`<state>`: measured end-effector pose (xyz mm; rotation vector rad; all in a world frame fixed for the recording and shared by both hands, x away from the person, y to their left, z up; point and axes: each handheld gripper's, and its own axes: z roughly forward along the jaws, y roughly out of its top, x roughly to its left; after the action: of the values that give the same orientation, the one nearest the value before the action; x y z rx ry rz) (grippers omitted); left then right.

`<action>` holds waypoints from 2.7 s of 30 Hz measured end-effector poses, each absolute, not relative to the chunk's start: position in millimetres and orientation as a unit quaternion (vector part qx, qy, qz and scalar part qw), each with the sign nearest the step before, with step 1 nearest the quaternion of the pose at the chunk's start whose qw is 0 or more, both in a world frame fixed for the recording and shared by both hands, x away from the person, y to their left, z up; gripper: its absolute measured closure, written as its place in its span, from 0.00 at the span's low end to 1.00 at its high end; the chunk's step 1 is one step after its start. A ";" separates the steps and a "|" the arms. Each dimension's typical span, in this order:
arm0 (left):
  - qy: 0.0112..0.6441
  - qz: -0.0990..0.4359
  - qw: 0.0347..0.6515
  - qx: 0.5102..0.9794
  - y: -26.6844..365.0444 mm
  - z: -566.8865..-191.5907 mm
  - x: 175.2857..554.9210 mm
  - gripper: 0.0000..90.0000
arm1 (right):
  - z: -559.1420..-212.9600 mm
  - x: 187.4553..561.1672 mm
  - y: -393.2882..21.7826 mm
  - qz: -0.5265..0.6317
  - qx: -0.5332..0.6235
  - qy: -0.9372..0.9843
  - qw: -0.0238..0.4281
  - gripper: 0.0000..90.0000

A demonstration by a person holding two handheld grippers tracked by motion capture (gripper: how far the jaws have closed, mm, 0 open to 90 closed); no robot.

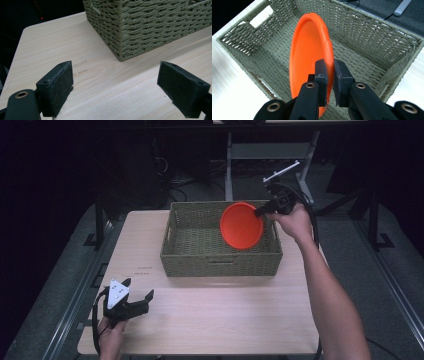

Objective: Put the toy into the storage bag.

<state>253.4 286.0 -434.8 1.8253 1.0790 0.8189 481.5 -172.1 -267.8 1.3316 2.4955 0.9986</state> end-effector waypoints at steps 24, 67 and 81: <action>0.427 0.328 0.419 0.731 287.4 -434.4 253.4 0.14 | -300.9 496.7 -170.2 0.309 0.463 0.829 0.054 0.91; 0.429 0.326 0.423 0.729 288.5 -434.5 253.3 0.14 | -351.4 507.8 -162.3 0.282 0.474 0.834 0.008 0.91; 0.429 0.325 0.423 0.730 288.1 -434.5 253.1 0.14 | -354.0 508.7 -162.1 0.261 0.481 0.837 0.017 0.89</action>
<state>253.1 288.1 -434.5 1.8264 1.0738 0.8124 508.7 -162.1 -354.0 1.4941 2.6018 0.8121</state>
